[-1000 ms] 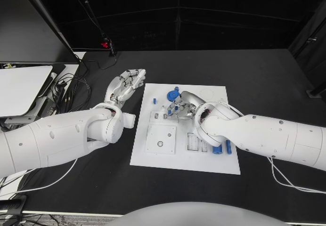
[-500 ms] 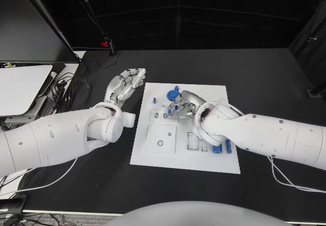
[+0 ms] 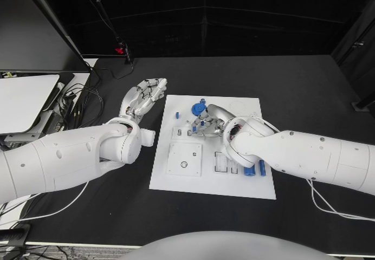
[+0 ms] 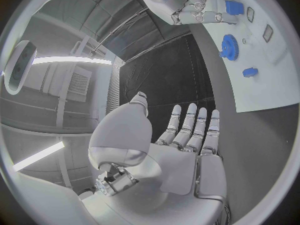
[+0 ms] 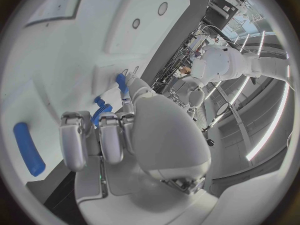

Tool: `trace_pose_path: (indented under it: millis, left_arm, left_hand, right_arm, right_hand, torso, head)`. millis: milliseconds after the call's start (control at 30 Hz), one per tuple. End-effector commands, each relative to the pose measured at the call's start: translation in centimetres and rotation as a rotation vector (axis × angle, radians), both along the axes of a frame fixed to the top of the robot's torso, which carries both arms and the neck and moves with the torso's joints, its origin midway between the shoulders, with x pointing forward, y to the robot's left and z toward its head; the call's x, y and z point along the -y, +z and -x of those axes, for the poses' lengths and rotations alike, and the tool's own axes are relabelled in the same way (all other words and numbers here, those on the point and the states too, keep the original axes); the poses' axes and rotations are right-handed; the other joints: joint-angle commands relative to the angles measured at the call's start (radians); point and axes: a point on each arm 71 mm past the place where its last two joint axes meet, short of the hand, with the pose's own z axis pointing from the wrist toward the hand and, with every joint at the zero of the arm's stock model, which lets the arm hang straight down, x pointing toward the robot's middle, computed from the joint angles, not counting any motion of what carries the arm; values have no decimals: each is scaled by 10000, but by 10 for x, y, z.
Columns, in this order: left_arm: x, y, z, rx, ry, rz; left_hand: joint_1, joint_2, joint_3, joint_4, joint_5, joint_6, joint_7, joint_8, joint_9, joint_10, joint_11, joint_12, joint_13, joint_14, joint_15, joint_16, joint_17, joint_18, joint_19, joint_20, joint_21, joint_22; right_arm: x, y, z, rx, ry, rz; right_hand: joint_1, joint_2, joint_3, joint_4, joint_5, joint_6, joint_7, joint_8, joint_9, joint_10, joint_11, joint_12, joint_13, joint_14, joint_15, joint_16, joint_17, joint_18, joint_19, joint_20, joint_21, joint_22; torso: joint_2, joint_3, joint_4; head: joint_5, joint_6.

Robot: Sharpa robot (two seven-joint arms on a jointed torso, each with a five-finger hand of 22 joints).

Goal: Assemble the parts on the task board

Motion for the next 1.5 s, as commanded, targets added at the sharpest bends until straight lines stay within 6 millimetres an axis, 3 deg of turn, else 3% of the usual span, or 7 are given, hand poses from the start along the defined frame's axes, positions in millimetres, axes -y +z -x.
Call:
trace_pose_path:
  millis: [33,367,867,1100,1300,1400,1500]
  left_arm:
    - [1,17,5,2297,-266,418]
    - [2,17,5,2289,-283,424]
    - [2,16,4,2246,-323,444]
    - [-1,16,5,2282,-580,26]
    - [0,16,7,2518,-1302,-1510]
    - [0,16,8,2427,-1535,-2563]
    - [0,19,8,2423,-1724,-3456]
  left_hand:
    - [10,57,-61,9,34,38,1529,45,-15,49,-10,39,-10,81,0,64,-12,173,-3,44,59,15]
    - [10,57,-61,9,34,38,1529,45,-15,49,-10,39,-10,81,0,64,-12,173,-3,44,59,15]
    - [20,64,-75,9,36,40,1529,46,-17,51,-10,44,-11,87,1,67,-13,173,-10,47,60,14]
    - [146,0,-165,4,47,-43,1535,-5,-37,16,4,39,-20,74,23,48,-22,141,276,104,293,169]
    - [262,-32,-518,13,106,-568,1151,67,-29,1287,-238,838,170,1627,-285,513,89,435,2205,52,1573,886]
    - [316,-114,-843,1,246,-977,561,316,-19,3190,-784,1827,739,4091,-943,1208,539,1023,3830,-35,2463,1195]
    - [318,-290,-844,23,387,-1120,456,444,-5,4649,-1332,2622,1351,5847,-1543,1980,1085,1045,5208,-516,3391,1615]
  right_arm:
    - [-1,1,0,2,123,64]
    - [-1,2,1,190,209,68]
    - [2,8,1,940,140,-476]
    - [18,26,8,2484,305,-2223]
    - [44,48,11,2912,332,-4506]
    - [58,54,12,2287,274,-5871]
    - [77,57,14,1618,-76,-7086]
  right_hand:
    - [-85,-212,-60,-39,-26,-210,32,-115,-47,1041,92,25,2633,1035,92,25,2635,-73,1042,99,33,2634]
    - [-228,-870,-244,111,-563,-1131,210,-120,-59,1041,247,25,2633,1035,254,25,2635,-73,1042,246,33,2634]
    - [-289,-1099,-430,500,-791,-1376,199,-120,-54,1041,239,25,2633,1035,272,25,2635,-73,1042,286,33,2634]
    - [-1263,-1515,-1392,1807,-693,-2461,253,-117,-62,1041,158,25,2633,1035,250,25,2635,-73,1042,280,33,2634]
    - [-1259,-787,-1472,1739,-322,-2819,-61,7,-17,1041,-96,25,2633,1035,70,25,2635,326,-123,135,-1142,2012]
    - [-993,-199,-1612,1682,-99,-3346,-208,251,3,1041,-211,25,2633,1035,-41,25,2635,886,-2145,21,-3215,1037]
    - [-1455,172,-1961,1770,329,-3745,-258,547,30,-104,-245,-697,2061,829,-70,-129,2493,1184,-3394,-21,-4647,394]
  torso:
    - [5,-2,-3]
    - [3,2,0]
    - [10,7,11]
    - [-12,13,-7]
    - [-42,6,-9]
    - [-63,16,-37]
    - [-71,21,-16]
  head:
    - [5,0]
    - [2,2]
    - [-30,17]
    - [31,49]
    - [-5,104]
    - [14,100]
    - [-33,144]
